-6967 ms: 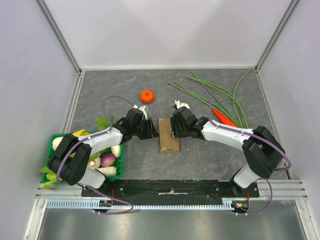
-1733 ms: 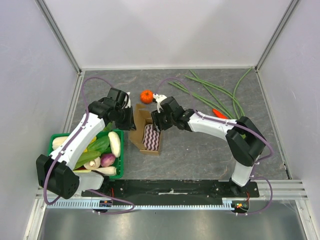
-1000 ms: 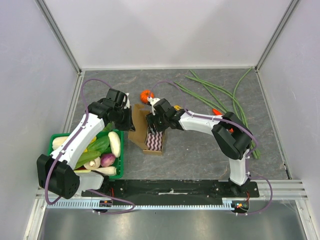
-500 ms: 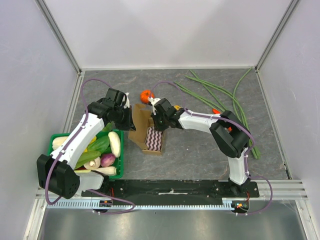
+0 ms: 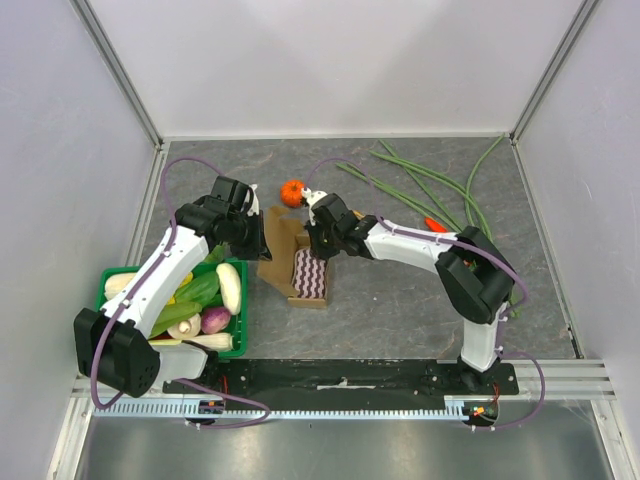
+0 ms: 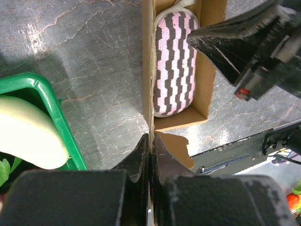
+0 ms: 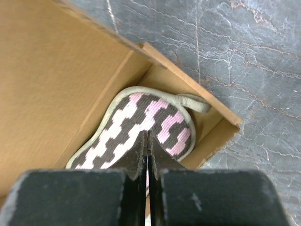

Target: Unpack the express box

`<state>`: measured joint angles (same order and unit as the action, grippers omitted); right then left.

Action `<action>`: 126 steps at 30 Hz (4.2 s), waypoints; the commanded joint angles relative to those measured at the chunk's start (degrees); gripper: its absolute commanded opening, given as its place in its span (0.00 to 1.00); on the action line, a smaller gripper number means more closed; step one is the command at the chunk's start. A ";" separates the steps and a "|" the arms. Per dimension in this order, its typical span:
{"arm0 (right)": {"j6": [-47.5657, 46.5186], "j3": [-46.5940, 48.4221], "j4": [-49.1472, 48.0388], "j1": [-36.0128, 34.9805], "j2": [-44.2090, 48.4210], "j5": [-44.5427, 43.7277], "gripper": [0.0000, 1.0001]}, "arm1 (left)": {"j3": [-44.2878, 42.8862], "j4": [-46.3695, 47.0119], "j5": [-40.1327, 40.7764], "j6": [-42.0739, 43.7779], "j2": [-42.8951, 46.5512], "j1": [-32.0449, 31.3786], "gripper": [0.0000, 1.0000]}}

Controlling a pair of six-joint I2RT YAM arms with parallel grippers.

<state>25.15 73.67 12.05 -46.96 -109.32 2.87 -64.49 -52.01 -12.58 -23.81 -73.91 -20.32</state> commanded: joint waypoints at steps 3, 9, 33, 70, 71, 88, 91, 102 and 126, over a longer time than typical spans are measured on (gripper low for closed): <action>3.50 -0.37 -0.81 -1.03 7.54 -2.52 0.00 | 0.50 2.88 -1.13 -5.44 1.13 0.45 0.02; 4.73 2.86 4.10 -2.26 6.94 -8.92 0.00 | 2.78 3.75 0.36 -11.85 3.59 0.45 0.02; 14.40 8.42 20.64 -7.97 -2.12 -23.10 0.65 | 10.87 10.79 2.56 -24.09 10.10 -0.60 0.02; 13.88 4.39 13.09 -8.06 0.50 -19.58 0.00 | 10.70 9.38 5.46 -18.90 8.70 -0.69 0.02; 13.70 4.03 12.04 -8.06 2.34 -19.57 0.00 | 10.53 9.38 5.81 -18.55 8.43 -0.60 0.02; 14.58 2.79 9.83 -8.15 8.25 -19.40 0.00 | 9.21 8.06 7.83 -16.18 7.11 -0.60 0.02; 14.58 5.51 13.51 -8.15 5.01 -20.63 0.00 | 8.59 8.06 7.13 -16.70 7.46 -0.60 0.02; 15.63 10.18 23.72 -9.29 -2.30 -29.33 0.53 | 7.45 7.71 4.85 -18.90 7.99 -0.78 0.02; 15.81 5.35 19.06 -8.50 -10.74 -19.84 0.32 | 8.24 7.98 4.06 -18.37 8.08 -0.95 0.02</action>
<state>40.42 82.41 31.48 -56.07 -116.22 -21.39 -54.81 -44.18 -7.64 -42.00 -66.92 -21.15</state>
